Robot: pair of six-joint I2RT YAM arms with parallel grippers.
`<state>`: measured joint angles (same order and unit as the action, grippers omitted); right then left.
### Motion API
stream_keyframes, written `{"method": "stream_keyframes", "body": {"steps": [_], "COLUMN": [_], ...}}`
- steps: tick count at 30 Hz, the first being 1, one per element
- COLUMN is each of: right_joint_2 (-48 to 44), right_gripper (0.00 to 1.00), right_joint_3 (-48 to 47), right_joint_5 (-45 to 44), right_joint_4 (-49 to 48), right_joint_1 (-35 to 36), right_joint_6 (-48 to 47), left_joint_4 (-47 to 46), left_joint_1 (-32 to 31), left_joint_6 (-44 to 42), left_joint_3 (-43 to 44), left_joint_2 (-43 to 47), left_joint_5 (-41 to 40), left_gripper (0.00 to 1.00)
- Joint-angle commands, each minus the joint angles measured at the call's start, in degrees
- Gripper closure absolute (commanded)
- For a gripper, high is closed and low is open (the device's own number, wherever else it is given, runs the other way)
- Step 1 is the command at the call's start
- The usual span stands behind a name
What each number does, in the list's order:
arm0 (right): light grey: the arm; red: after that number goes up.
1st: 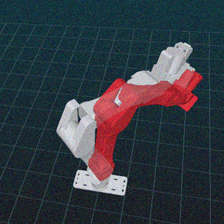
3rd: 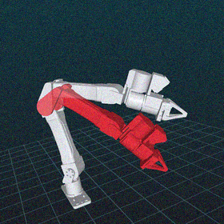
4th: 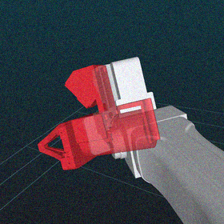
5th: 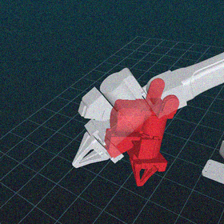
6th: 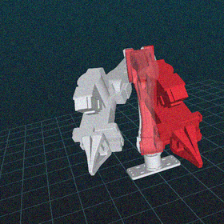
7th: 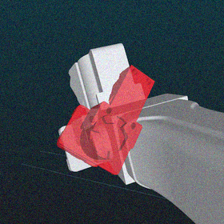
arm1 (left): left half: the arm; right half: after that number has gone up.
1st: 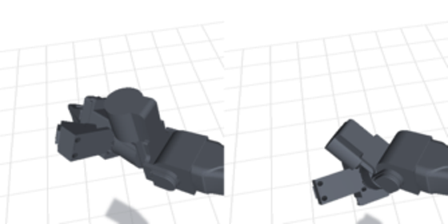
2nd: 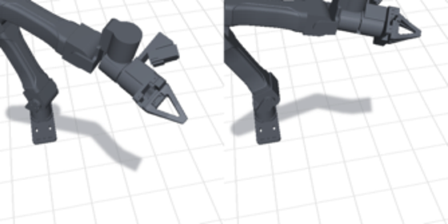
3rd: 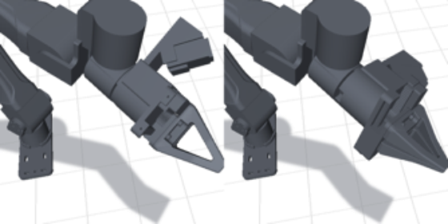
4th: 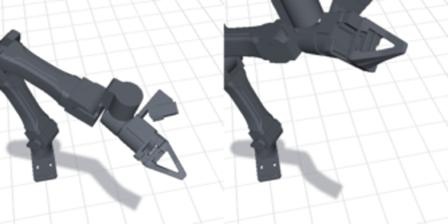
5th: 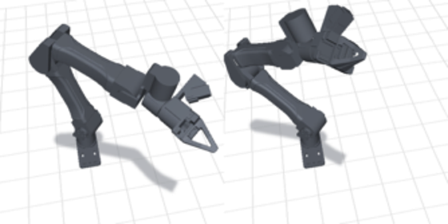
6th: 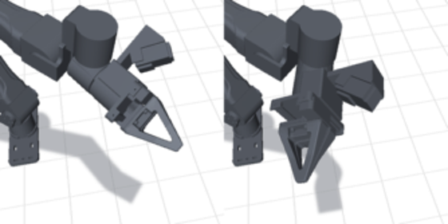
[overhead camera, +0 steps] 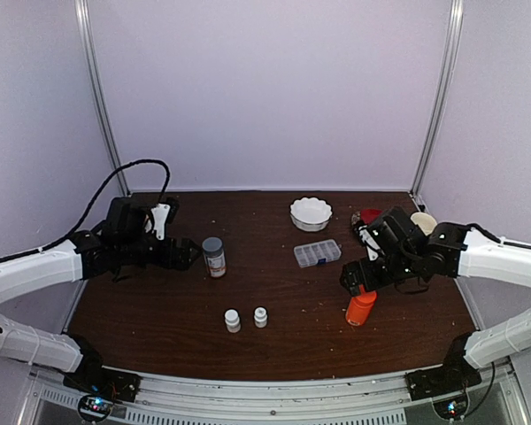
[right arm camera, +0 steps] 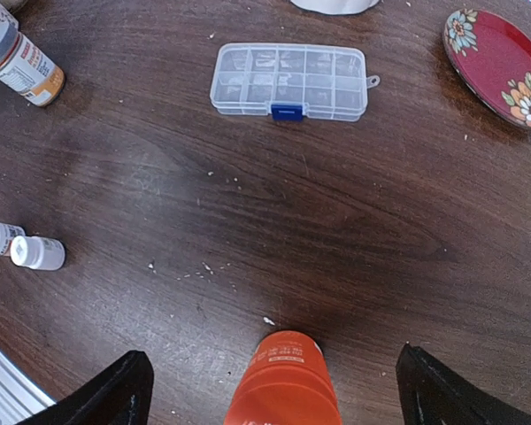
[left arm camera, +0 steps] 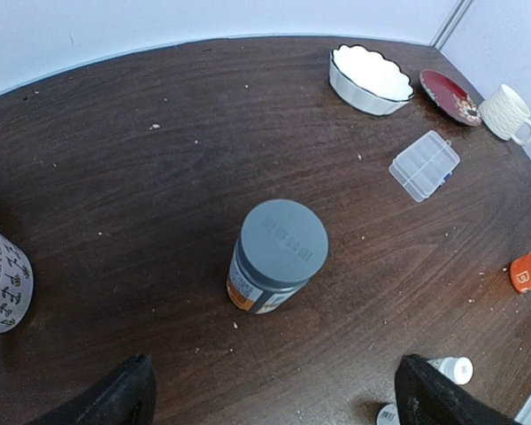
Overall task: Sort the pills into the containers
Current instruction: Place the pill bottle at the center of the board.
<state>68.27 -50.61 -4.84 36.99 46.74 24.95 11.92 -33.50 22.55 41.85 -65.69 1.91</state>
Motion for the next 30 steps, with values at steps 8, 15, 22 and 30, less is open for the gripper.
{"method": "stream_keyframes", "body": {"steps": [8,15,22,30], "right_joint_2": [2.1,4.5,6.1,3.7], "right_gripper": [0.07,0.13,0.26,0.42], "right_joint_3": [3.8,4.2,3.7,3.2], "right_joint_5": [-1.1,-0.7,-3.1,-10.6], "right_joint_4": [1.7,1.5,3.2,4.7], "right_joint_1": [1.4,2.5,2.5,0.1], "right_joint_6": [2.7,2.8,3.2,3.6], "left_joint_4": [-0.2,-0.1,0.6,1.1], "left_joint_1": [-0.9,-1.6,-1.9,-1.9], "left_joint_6": [-2.2,-2.1,-2.2,-2.2], "left_joint_3": [6.1,6.3,6.2,5.9], "left_joint_2": [-5.0,-5.6,-5.4,-5.4], "left_joint_5": [-1.0,-1.0,-3.1,-3.9], "left_gripper": [0.03,0.03,0.03,0.03]}}
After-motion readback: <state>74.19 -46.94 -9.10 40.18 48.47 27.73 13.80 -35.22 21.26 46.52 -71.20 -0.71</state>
